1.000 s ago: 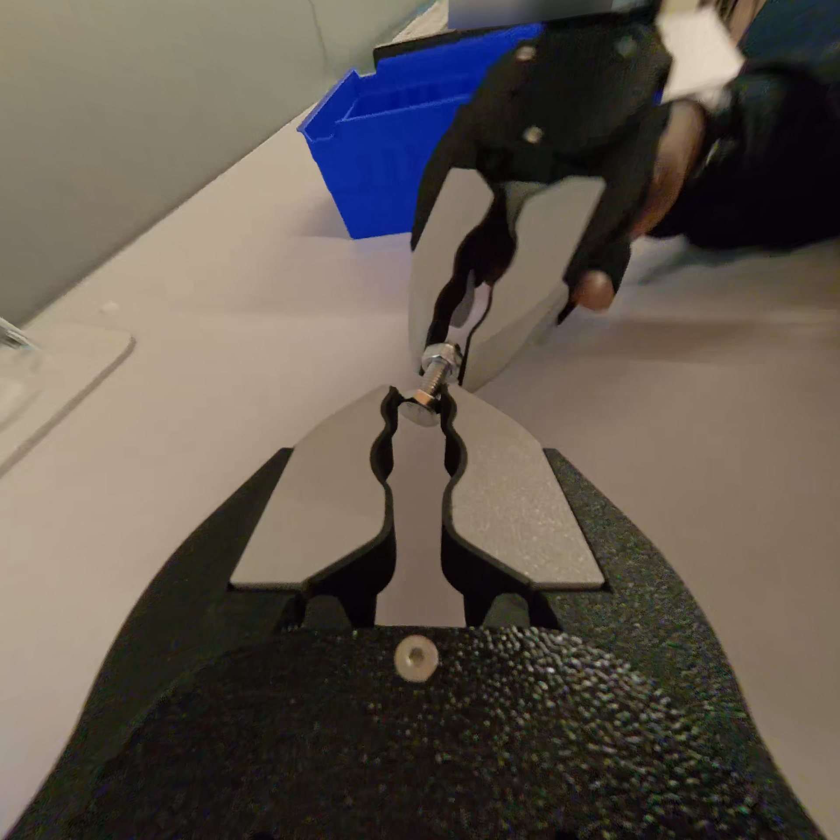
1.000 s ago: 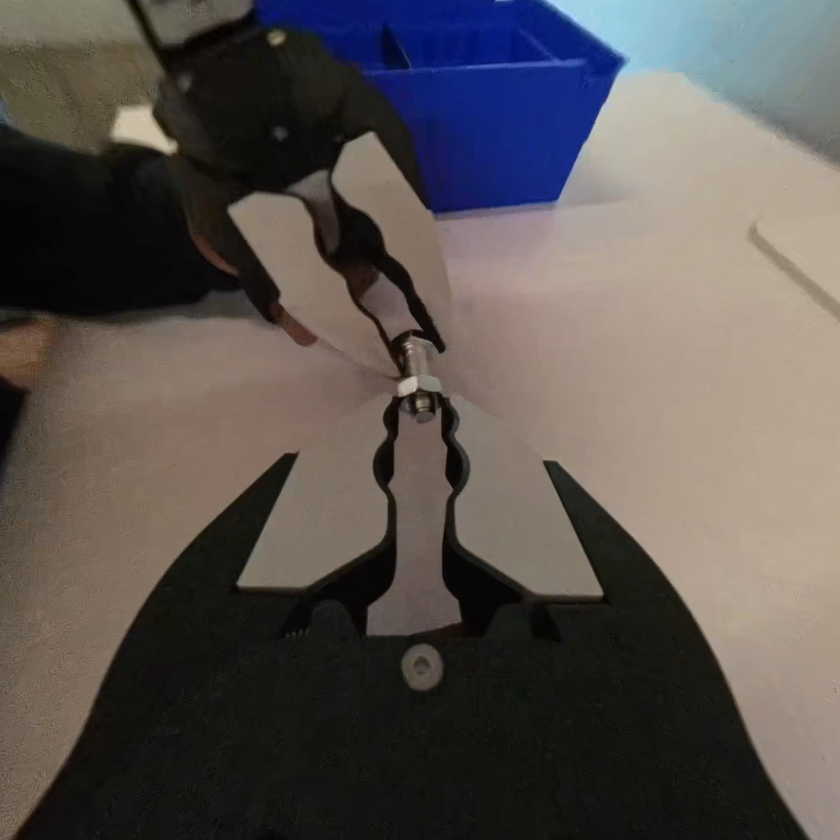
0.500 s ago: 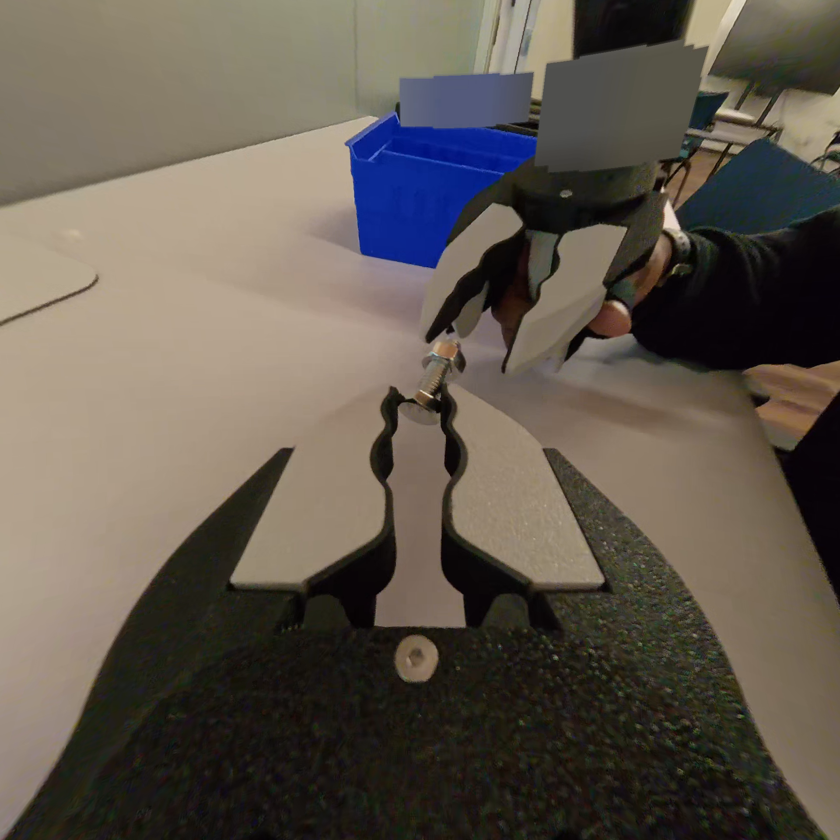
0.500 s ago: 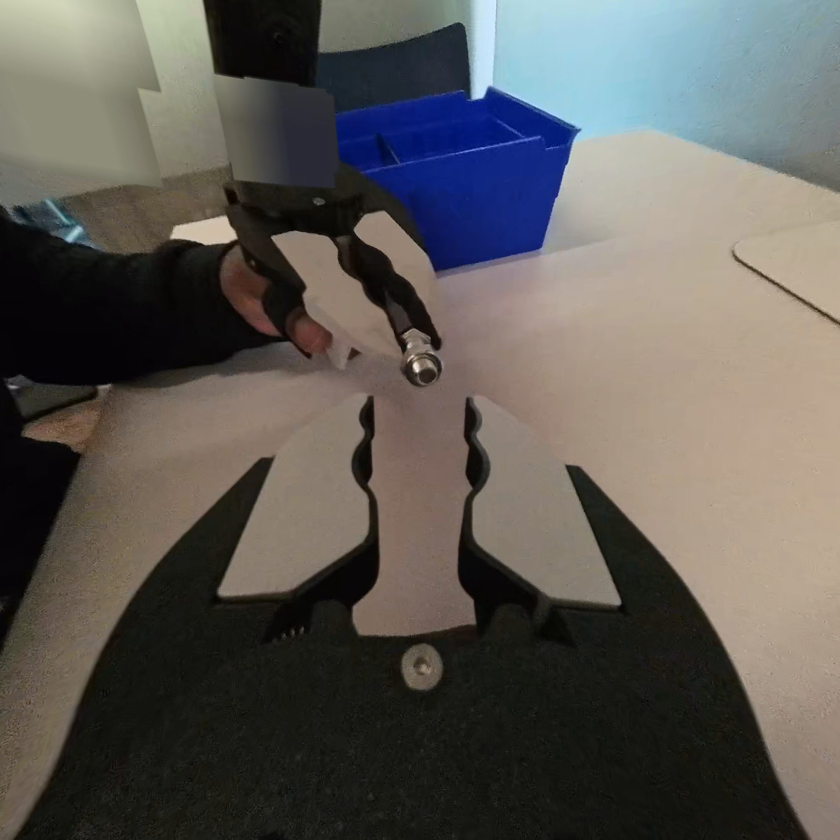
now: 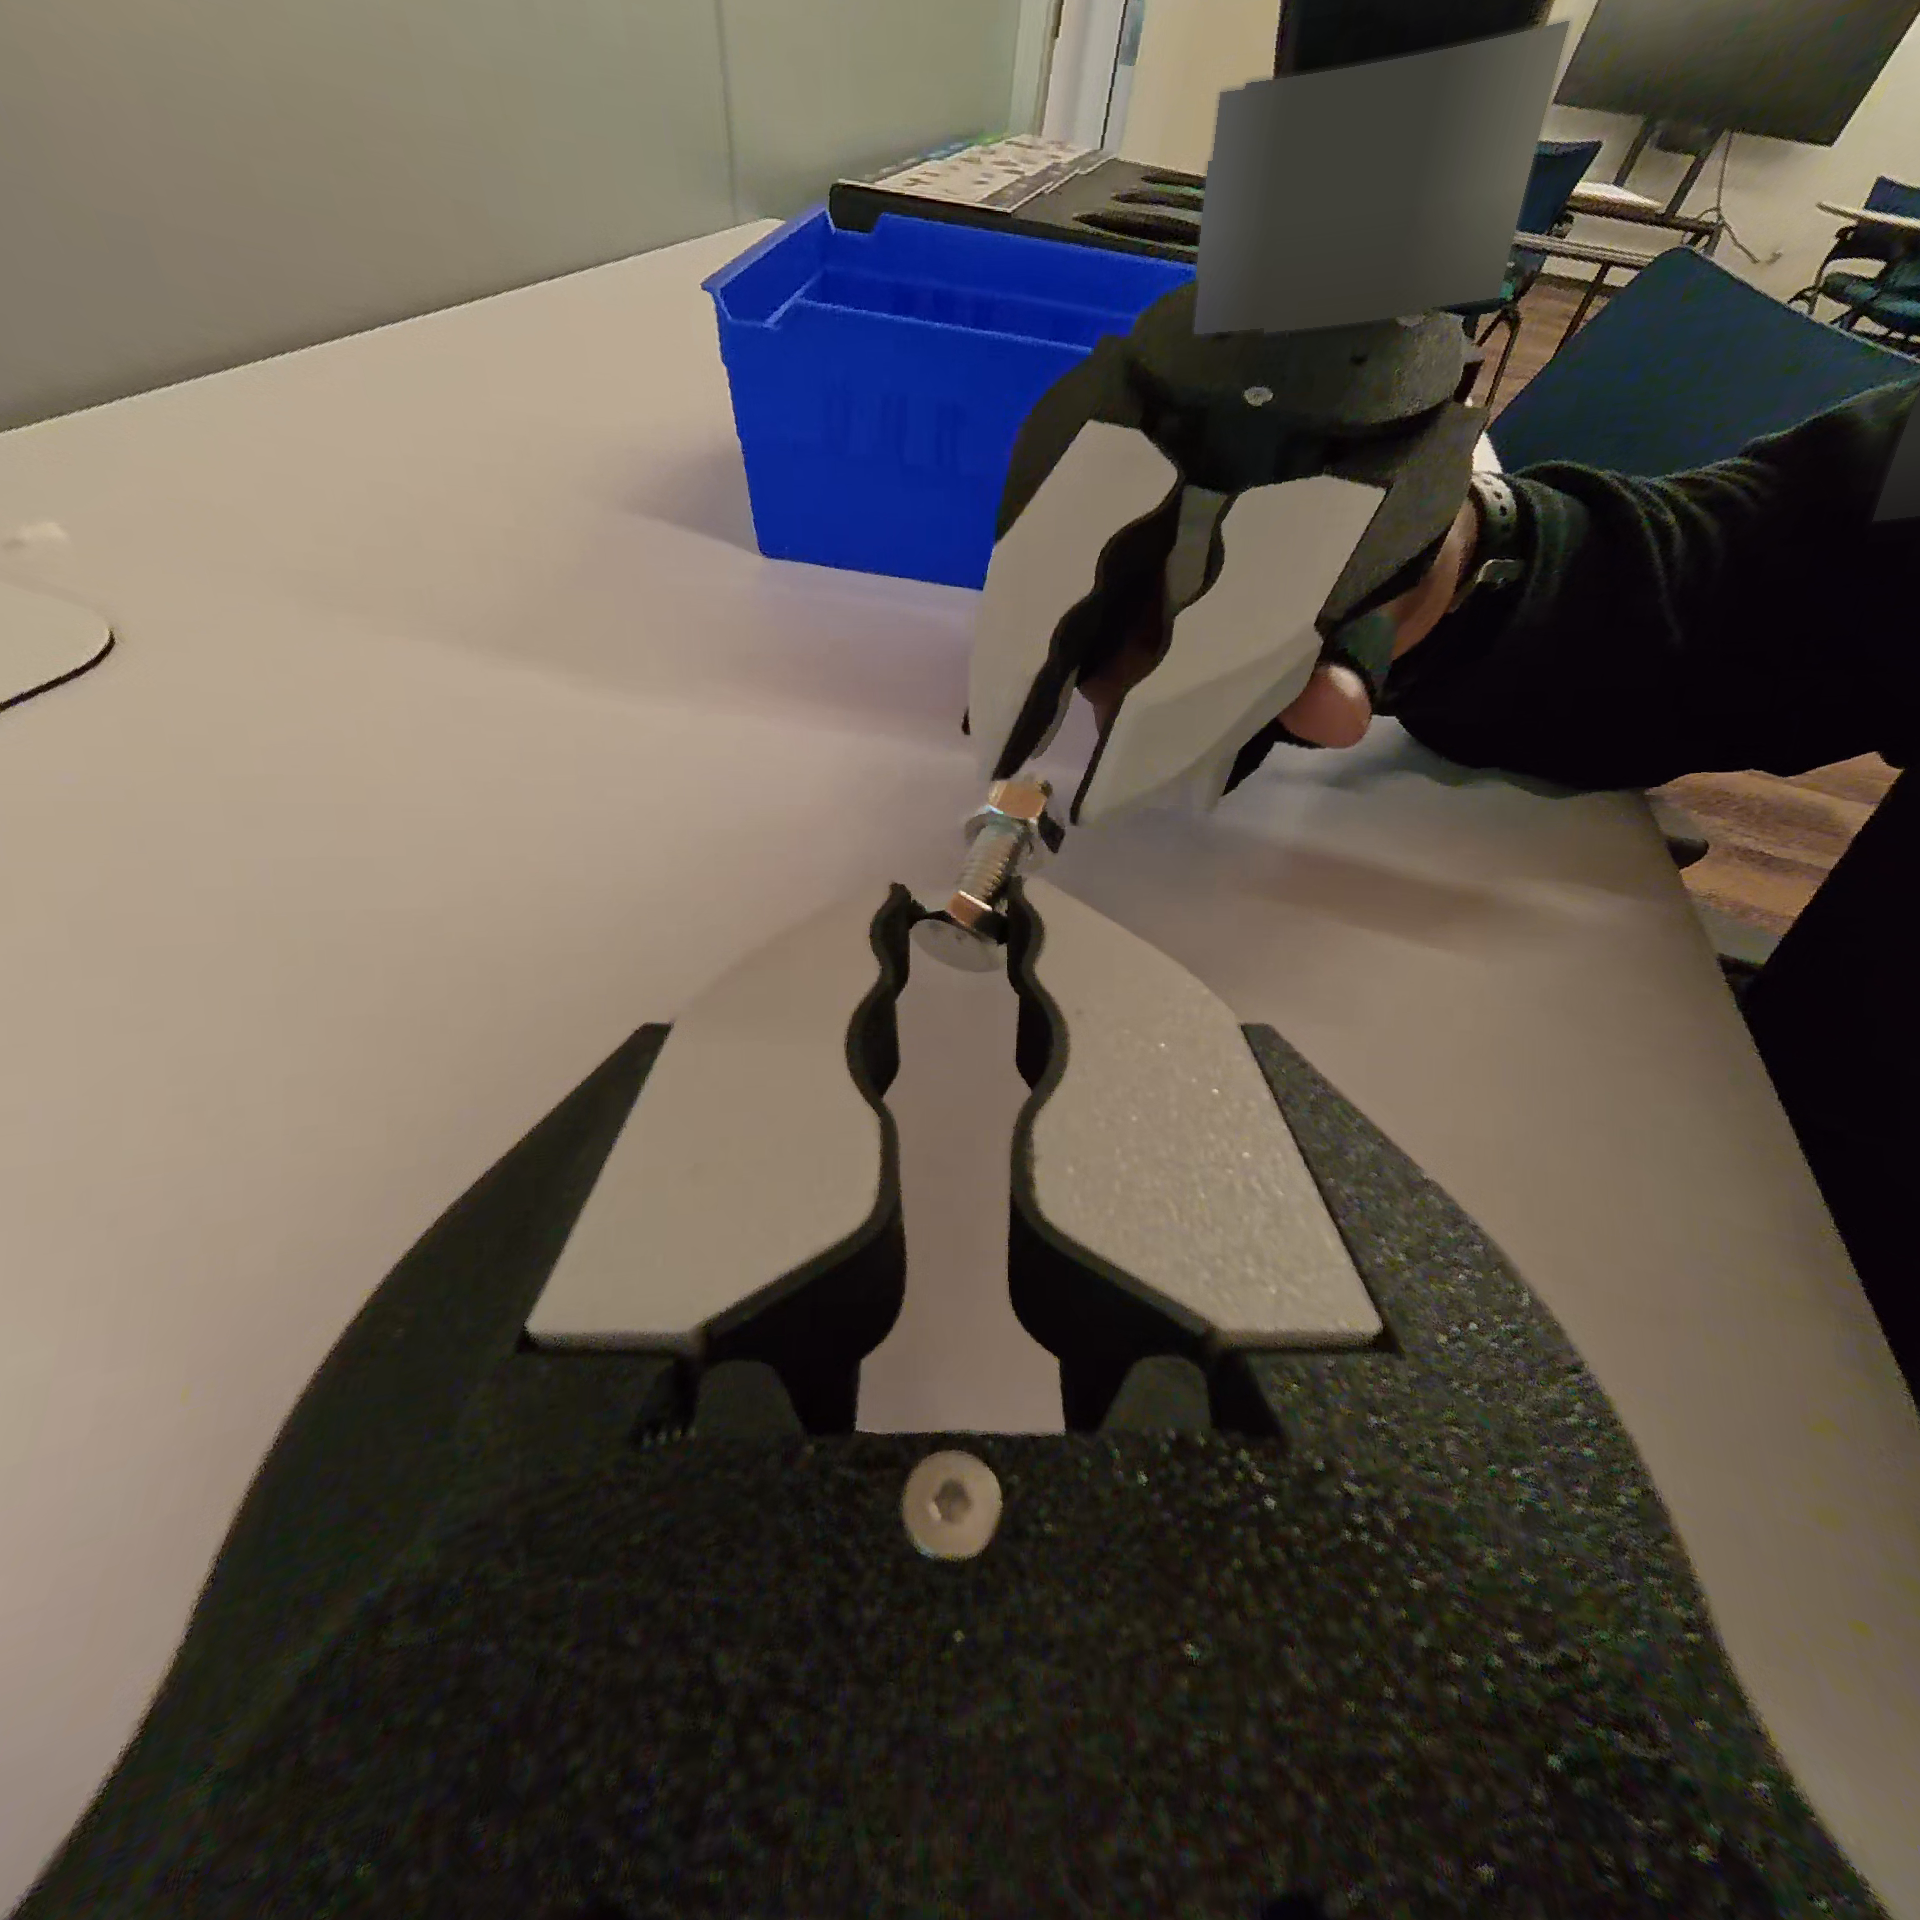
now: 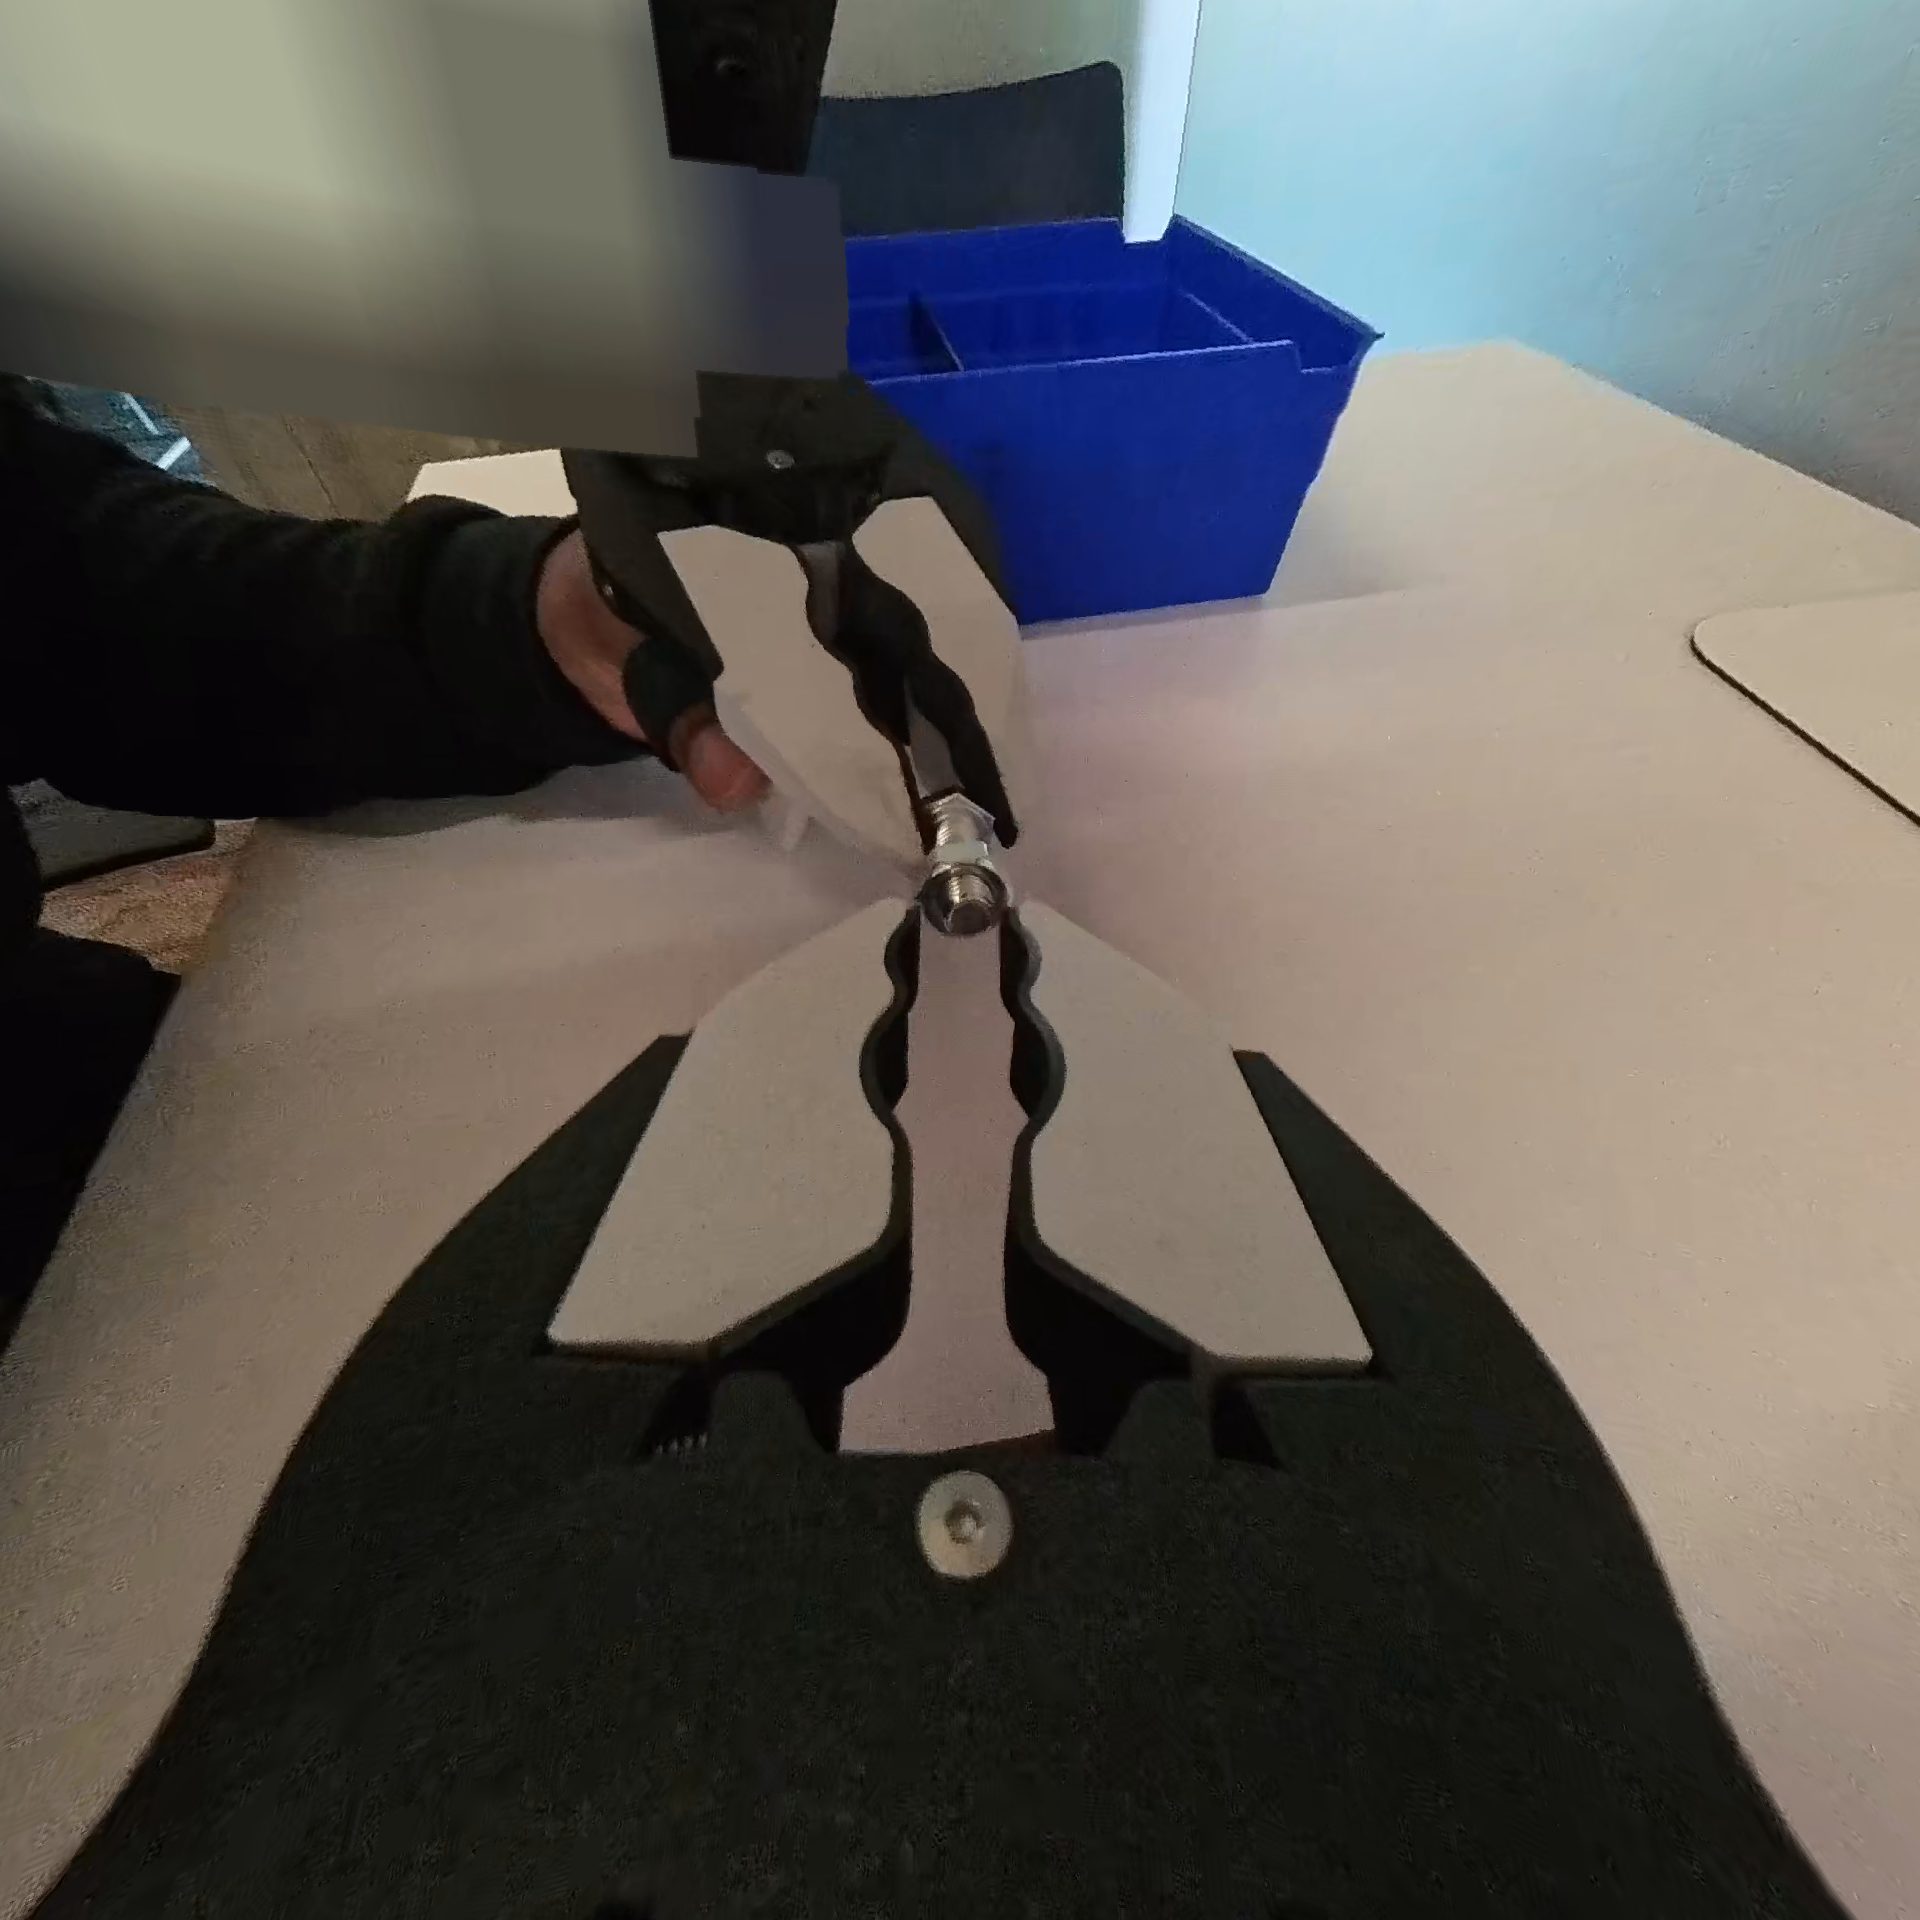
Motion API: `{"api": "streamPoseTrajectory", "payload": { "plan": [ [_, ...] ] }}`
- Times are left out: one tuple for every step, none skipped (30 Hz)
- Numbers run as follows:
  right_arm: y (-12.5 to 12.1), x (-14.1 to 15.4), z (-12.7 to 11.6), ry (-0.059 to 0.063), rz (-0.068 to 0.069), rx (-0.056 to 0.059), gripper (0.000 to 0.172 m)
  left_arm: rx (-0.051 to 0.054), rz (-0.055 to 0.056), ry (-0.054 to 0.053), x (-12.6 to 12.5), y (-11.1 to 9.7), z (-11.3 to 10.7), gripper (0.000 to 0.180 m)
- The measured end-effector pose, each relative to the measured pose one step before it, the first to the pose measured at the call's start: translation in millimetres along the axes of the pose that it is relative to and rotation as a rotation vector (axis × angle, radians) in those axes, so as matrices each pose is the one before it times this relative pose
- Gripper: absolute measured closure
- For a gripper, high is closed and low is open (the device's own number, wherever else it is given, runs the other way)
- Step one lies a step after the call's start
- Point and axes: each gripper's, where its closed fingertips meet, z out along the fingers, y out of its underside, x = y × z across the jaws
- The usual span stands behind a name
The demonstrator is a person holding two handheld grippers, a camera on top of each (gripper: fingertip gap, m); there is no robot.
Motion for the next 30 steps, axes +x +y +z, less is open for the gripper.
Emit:
{"api": "streamPoseTrajectory", "payload": {
  "plan": [
    [0.09, -0.26, 0.11, -0.0005, -0.0016, -0.0011, 0.158, -0.0018, 0.0042, 0.0029, 0.81, 0.04, 0.06, 0.164],
    [0.15, 0.16, 0.15, 0.0016, -0.0004, -0.0008, 0.159, -0.0017, 0.0037, 0.002, 0.66, 0.03, 0.39, 0.164],
    [0.25, 0.26, 0.0, 0.0007, 0.0002, -0.0014, 0.16, -0.0004, 0.003, 0.0001, 0.34, -0.07, 0.2, 0.164],
    [0.29, 0.12, 0.27, -0.0009, 0.0008, -0.0016, 0.16, -0.0006, 0.0016, 0.0021, 0.38, 0.05, 0.13, 0.164],
    [0.27, -0.03, 0.18, -0.0015, 0.001, -0.0011, 0.161, -0.0004, 0.0, 0.004, 0.73, 0.09, 0.27, 0.164],
    [0.36, -0.28, -0.06, -0.0012, 0.0006, -0.0012, 0.161, 0.0005, 0.0001, -0.0001, 0.19, -0.07, 0.12, 0.164],
    [0.17, -0.31, 0.08, -0.0009, -0.0009, -0.0007, 0.161, 0.0003, 0.0012, -0.0007, 0.12, -0.01, 0.01, 0.164],
    [-0.05, -0.3, 0.01, -0.0008, -0.0022, -0.0004, 0.162, 0.0001, -0.001, 0.0017, 0.29, -0.01, 0.0, 0.164],
    [-0.03, -0.07, 0.02, 0.0003, -0.0022, -0.0007, 0.162, 0.0011, -0.0016, 0.0018, 0.03, -0.03, -0.07, 0.164],
    [0.02, -0.26, 0.04, 0.0001, -0.0018, -0.0012, 0.162, 0.0004, -0.0007, 0.001, 0.29, -0.09, 0.21, 0.164],
    [-0.01, -0.11, 0.25, -0.0008, -0.0002, -0.0007, 0.162, -0.0003, -0.0007, 0.0014, 0.11, 0.18, -0.18, 0.164],
    [0.04, -0.14, -0.11, -0.002, 0.002, -0.0001, 0.162, -0.0008, -0.0012, 0.0021, 0.06, 0.11, 0.18, 0.164],
    [0.08, -0.15, -0.06, -0.0033, 0.003, 0.0003, 0.162, -0.0003, -0.0015, 0.0018, 0.02, 0.33, 0.3, 0.164],
    [0.16, -0.24, -0.16, -0.0049, 0.0032, -0.0003, 0.162, -0.0001, -0.0003, 0.0031, 0.31, 0.16, 0.15, 0.164],
    [0.17, -0.38, 0.03, -0.0045, 0.0028, -0.0008, 0.162, -0.0009, 0.0002, 0.0037, 0.37, 0.21, 0.28, 0.164],
    [-0.04, -0.11, -0.01, -0.0021, 0.0002, -0.0007, 0.162, -0.0004, -0.0006, 0.0034, 0.26, 0.29, 0.16, 0.164],
    [-0.41, 0.04, -0.24, 0.0007, -0.0015, 0.0007, 0.163, 0.0044, -0.0017, 0.001, -0.07, -0.46, 0.16, 0.164],
    [-1.02, -0.1, -0.69, 0.0005, -0.002, 0.0029, 0.163, 0.0074, -0.002, 0.0016, -0.07, -1.0, -0.19, 0.163],
    [-1.64, -0.19, -1.02, 0.0009, -0.0037, 0.0058, 0.163, 0.0107, -0.0015, 0.0038, 0.29, -1.6, -0.44, 0.163],
    [-2.17, -0.22, -0.97, 0.0038, -0.0057, 0.0078, 0.163, 0.0142, -0.0008, 0.0022, 0.35, -2.18, -0.44, 0.163],
    [-2.15, 0.08, -0.77, 0.0063, -0.0072, 0.0059, 0.163, 0.0159, -0.0001, 0.001, 0.38, -2.73, -0.62, 0.163],
    [-1.55, 0.72, -0.92, 0.0125, -0.0107, 0.0006, 0.163, 0.0182, 0.001, -0.0036, -0.54, -2.89, -0.81, 0.161],
    [-0.8, 2.08, -0.79, 0.0188, -0.0139, -0.0033, 0.163, 0.0193, 0.0005, -0.0044, -0.94, -3.03, -1.52, 0.161],
    [-1.49, 2.57, -1.16, 0.0192, -0.0112, 0.0012, 0.163, 0.0219, -0.0023, -0.0079, -1.55, -3.47, -2.24, 0.16],
    [-2.28, 2.12, -1.79, 0.0173, -0.0058, 0.0045, 0.163, 0.0253, -0.0053, -0.0067, -1.31, -4.15, -2.41, 0.159],
    [-3.4, 2.01, -2.28, 0.0179, -0.0053, 0.0073, 0.163, 0.0244, -0.0071, -0.0051, -2.47, -3.84, -0.96, 0.159],
    [-5.18, 1.91, -3.4, 0.0228, -0.0108, 0.0113, 0.163, 0.0175, -0.0061, -0.0034, -1.04, -3.07, -2.03, 0.159],
    [-6.94, 2.66, -5.22, 0.0305, -0.0158, 0.0143, 0.163, 0.007, -0.0013, -0.006, -1.0, -1.84, -1.3, 0.159],
    [-8.59, 3.61, -7.7, 0.0383, -0.0179, 0.0154, 0.163, -0.0032, 0.0053, -0.0092, -1.2, -0.22, -0.54, 0.16],
    [-10.13, 4.8, -10.68, 0.0473, -0.02, 0.0172, 0.163, -0.0072, 0.011, -0.0106, -1.0, 0.8, -0.05, 0.16]
  ]
}}
